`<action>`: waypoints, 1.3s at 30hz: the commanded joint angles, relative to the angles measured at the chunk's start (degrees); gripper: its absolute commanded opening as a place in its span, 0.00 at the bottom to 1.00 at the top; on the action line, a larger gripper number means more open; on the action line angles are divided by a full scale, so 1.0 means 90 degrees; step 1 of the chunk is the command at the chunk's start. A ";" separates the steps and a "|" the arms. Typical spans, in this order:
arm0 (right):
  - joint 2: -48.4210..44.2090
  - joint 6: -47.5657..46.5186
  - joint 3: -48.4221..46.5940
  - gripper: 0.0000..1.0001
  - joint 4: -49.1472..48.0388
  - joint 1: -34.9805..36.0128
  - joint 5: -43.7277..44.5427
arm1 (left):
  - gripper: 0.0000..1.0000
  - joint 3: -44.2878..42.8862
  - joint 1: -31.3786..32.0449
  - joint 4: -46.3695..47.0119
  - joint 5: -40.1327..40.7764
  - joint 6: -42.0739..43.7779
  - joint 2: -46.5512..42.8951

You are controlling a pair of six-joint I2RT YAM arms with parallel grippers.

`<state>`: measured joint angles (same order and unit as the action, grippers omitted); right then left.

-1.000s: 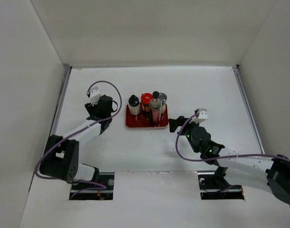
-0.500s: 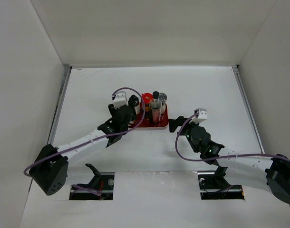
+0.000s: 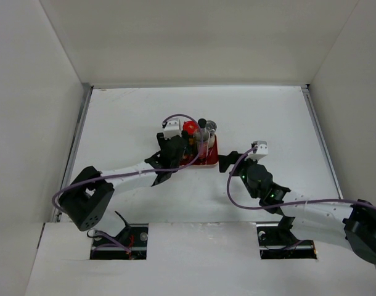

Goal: Organize the condiment bottles

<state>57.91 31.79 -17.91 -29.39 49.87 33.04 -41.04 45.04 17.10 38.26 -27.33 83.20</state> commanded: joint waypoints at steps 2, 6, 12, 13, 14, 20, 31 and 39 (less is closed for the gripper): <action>0.0021 0.0091 -0.0012 0.91 -0.0485 -0.0048 -0.0116 | 0.33 -0.0421 -0.0019 0.0912 0.0124 0.0088 0.0208; 0.0011 0.0081 -0.0022 0.92 -0.0485 -0.0048 -0.0136 | 0.35 -0.0333 0.0049 0.0786 0.0289 0.0068 0.0297; 0.0030 0.0091 -0.0021 0.92 -0.0485 -0.0126 -0.0145 | 0.46 -0.0343 0.0040 0.0375 0.0514 0.0068 0.0248; 0.0021 0.0081 -0.0022 0.92 -0.0485 -0.0126 -0.0126 | 0.52 -0.0314 0.0040 0.0404 0.0534 0.0068 0.0229; 0.0001 0.0100 0.0007 0.92 -0.0485 -0.0126 -0.0126 | 0.59 -0.0294 0.0040 0.0424 0.0544 0.0068 0.0209; -0.0009 0.0091 0.0018 0.94 -0.0485 -0.0155 -0.0077 | 1.00 -0.0109 -0.0009 0.0443 0.0554 0.0097 -0.0386; -0.0067 0.0217 0.0096 1.00 -0.0319 -0.0214 0.0518 | 1.00 0.1023 -0.0194 0.0473 0.1100 0.0176 -0.2309; -0.0019 0.0705 0.0193 1.00 -0.0095 -0.0575 0.0675 | 1.00 0.2283 -0.1511 -0.0277 0.0605 -0.1160 -0.3696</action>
<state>58.08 34.81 -16.43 -29.98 45.91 37.06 -22.44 35.59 17.58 46.17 -31.31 53.19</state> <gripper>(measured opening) 0.998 0.997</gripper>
